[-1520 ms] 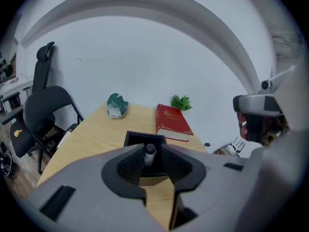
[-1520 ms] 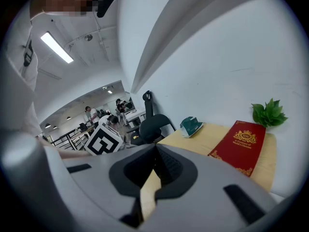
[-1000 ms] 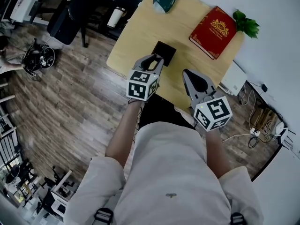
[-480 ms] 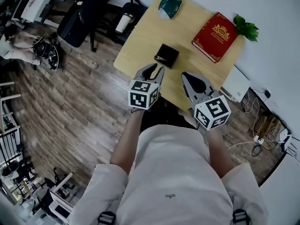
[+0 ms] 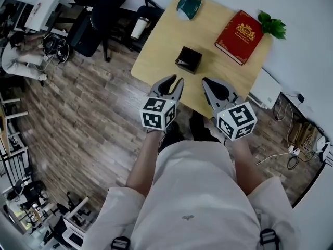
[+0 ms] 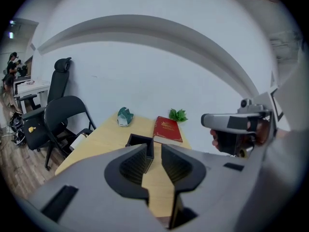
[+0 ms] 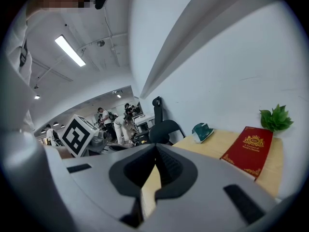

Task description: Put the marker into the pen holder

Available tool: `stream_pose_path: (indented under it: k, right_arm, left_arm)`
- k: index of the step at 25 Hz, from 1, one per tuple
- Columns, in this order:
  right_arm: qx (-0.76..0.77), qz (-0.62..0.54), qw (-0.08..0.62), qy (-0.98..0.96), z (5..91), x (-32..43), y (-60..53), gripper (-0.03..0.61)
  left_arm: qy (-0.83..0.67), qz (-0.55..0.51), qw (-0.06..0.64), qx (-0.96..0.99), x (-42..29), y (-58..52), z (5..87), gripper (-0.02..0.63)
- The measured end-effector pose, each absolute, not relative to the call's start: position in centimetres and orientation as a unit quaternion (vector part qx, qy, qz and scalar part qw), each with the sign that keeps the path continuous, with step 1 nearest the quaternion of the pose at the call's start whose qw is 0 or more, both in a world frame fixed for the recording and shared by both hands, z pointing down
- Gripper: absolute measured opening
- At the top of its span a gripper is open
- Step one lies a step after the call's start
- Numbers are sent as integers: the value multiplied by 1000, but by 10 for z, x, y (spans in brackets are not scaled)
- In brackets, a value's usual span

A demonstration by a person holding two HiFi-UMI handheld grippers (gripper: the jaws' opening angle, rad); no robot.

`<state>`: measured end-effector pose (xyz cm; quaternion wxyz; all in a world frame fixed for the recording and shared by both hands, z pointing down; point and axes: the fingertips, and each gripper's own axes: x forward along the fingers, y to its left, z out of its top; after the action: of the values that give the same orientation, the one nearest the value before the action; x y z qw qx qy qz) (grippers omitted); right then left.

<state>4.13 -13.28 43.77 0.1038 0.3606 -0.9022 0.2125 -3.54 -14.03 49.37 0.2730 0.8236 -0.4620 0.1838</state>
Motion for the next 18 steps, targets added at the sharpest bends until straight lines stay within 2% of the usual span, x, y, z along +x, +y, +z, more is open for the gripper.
stream_pose_path:
  k: [10,18]
  right_arm:
    - [401,201,103,-888,423,10,-83,0]
    - [436,175,96,-878,399,-20,-31,-1]
  left_arm:
    - [-430,163,261,849,-67,-92,460,82]
    - [-387,135,220,885,-93,-38,420,63]
